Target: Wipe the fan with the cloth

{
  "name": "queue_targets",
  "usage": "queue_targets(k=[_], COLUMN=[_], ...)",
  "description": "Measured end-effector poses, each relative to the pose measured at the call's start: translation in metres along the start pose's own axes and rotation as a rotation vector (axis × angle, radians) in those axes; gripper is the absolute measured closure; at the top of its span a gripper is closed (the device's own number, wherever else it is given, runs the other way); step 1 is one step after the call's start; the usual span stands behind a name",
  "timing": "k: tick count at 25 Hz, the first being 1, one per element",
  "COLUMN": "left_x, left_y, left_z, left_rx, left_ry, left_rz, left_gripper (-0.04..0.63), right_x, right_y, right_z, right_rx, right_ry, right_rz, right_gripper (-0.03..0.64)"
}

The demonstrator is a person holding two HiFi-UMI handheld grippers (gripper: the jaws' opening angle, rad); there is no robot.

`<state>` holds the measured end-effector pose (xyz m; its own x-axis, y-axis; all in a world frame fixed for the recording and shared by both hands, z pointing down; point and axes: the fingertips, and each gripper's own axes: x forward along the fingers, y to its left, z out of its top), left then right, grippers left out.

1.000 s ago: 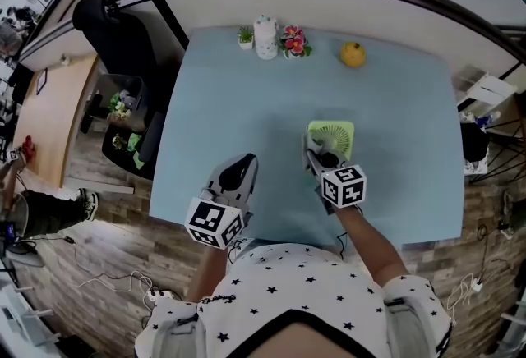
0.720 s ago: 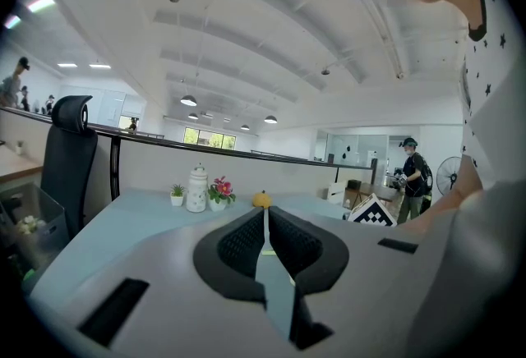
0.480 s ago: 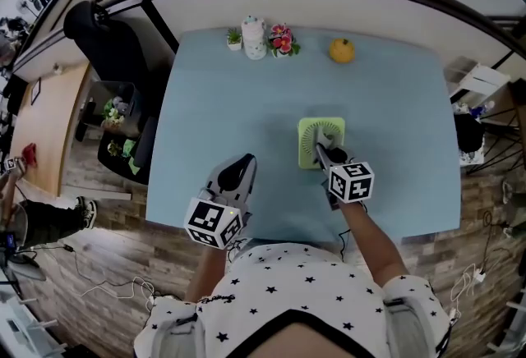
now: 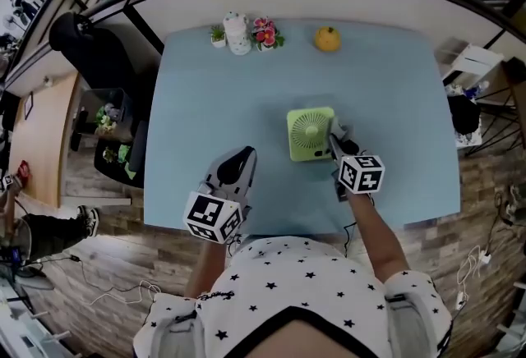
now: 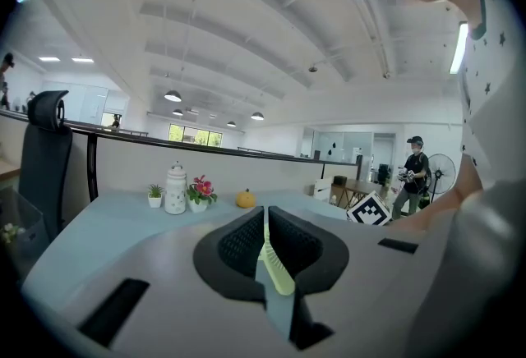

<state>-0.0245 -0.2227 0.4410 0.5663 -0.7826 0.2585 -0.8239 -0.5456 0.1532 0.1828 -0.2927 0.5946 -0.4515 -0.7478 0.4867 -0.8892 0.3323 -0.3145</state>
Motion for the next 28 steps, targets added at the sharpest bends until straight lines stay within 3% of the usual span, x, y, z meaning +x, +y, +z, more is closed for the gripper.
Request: queue_targets(k=[12,18,28], left_x=[0.001,-0.005,-0.020], left_y=[-0.001,0.003,0.014], left_z=[-0.001,0.001,-0.001], left_rx=[0.006,0.005,-0.011], left_ry=[0.009,-0.001,-0.009], left_rz=[-0.008,0.008,0.063], left_gripper=[0.555,0.555,0.555], right_x=[-0.004,0.001,0.025], right_y=[0.000,0.046,0.104], right_z=[0.003,0.017,-0.016], right_rx=[0.013,-0.032,-0.125], right_ry=[-0.025,-0.055,0.049], right_rz=[-0.006,0.105,0.243], right_gripper=[0.565,0.565,0.565])
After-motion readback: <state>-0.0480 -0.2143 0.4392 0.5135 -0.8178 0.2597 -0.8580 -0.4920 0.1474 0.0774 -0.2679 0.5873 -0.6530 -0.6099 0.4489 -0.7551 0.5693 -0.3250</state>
